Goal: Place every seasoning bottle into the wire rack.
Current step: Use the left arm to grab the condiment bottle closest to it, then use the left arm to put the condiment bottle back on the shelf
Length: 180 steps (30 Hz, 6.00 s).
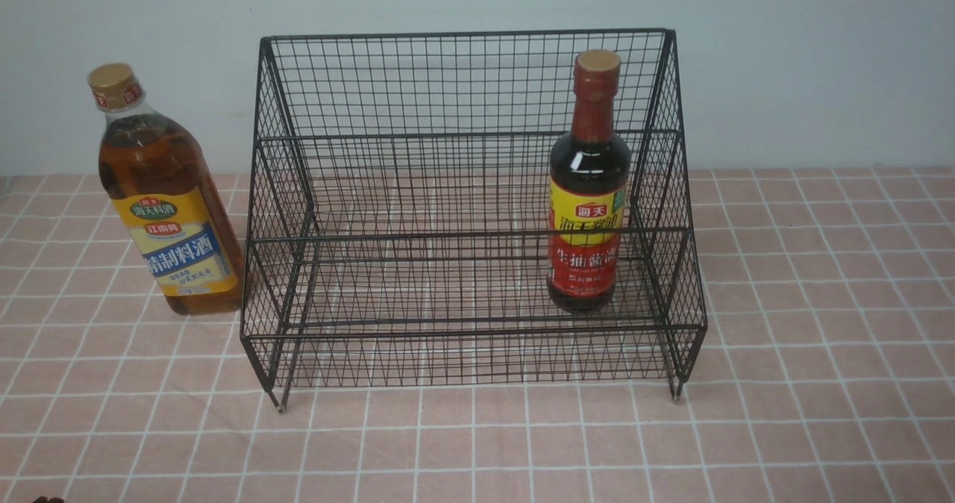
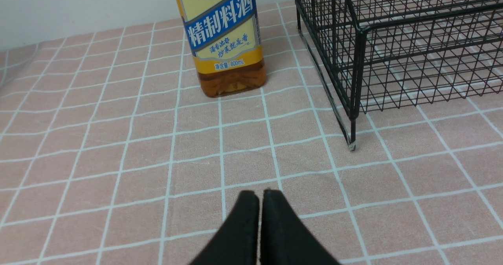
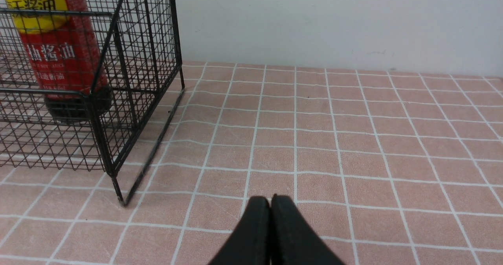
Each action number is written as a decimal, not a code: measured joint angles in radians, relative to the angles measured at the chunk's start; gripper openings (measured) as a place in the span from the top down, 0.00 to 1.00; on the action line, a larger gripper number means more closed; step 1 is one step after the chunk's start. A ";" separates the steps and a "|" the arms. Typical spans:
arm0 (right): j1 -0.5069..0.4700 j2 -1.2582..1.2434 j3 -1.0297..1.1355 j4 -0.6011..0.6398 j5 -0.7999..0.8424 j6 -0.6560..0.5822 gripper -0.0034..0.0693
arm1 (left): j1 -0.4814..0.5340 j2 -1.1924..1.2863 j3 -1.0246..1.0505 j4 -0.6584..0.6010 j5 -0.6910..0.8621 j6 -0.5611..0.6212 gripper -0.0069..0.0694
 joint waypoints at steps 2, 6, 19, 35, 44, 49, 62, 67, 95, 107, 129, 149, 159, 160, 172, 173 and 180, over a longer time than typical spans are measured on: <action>0.000 0.000 0.000 0.000 0.000 0.000 0.97 | 0.000 0.000 0.000 0.000 0.000 0.000 0.92; 0.000 0.000 0.000 0.000 0.000 0.000 0.97 | 0.000 0.000 0.000 0.000 0.000 0.000 0.92; 0.000 0.000 0.000 0.000 0.000 0.000 0.97 | 0.000 0.000 0.000 0.000 0.000 0.000 0.92; 0.000 0.000 0.000 0.000 0.000 0.000 0.97 | 0.000 0.000 0.003 -0.023 -0.107 -0.033 0.92; 0.000 0.000 0.000 0.000 0.000 0.000 0.97 | 0.000 0.000 0.003 -0.291 -0.517 -0.164 0.92; 0.000 0.000 0.000 0.000 0.000 0.000 0.97 | 0.000 0.000 0.003 -0.313 -0.644 -0.054 0.92; 0.000 0.000 0.000 0.000 0.000 0.000 0.97 | 0.000 0.482 -0.285 -0.317 -0.843 0.035 0.92; 0.000 0.000 0.000 0.000 0.000 0.000 0.97 | 0.000 0.751 -0.443 -0.298 -0.838 0.036 0.92; 0.000 0.000 0.000 0.000 0.000 0.000 0.97 | 0.028 1.448 -0.928 -0.393 -0.845 0.097 0.09; 0.000 0.000 0.000 0.000 0.000 0.000 0.97 | 0.028 1.608 -0.929 -0.394 -0.857 0.097 0.14; 0.000 0.000 0.000 0.000 0.000 0.000 0.97 | 0.027 1.468 -1.188 -0.365 -0.533 0.304 0.51; 0.000 0.000 0.000 0.000 0.000 0.000 0.97 | -0.142 1.441 -1.592 -0.462 -0.299 0.263 0.51; 0.000 0.000 0.000 0.000 0.000 0.000 0.97 | -0.252 1.550 -1.593 -0.469 -0.363 0.264 0.51; 0.000 0.000 0.000 0.000 0.000 0.000 0.97 | -0.252 1.563 -1.593 -0.469 -0.366 0.268 0.51; 0.000 0.000 0.000 0.000 0.000 0.000 0.97 | -0.251 1.650 -1.603 -0.479 -0.448 0.313 0.51; 0.000 0.000 0.000 0.000 0.000 0.000 0.97 | -0.251 1.650 -1.604 -0.480 -0.449 0.315 0.51; 0.000 0.000 0.000 0.001 0.000 0.000 0.97 | -0.251 1.706 -1.598 -0.483 -0.418 0.445 0.51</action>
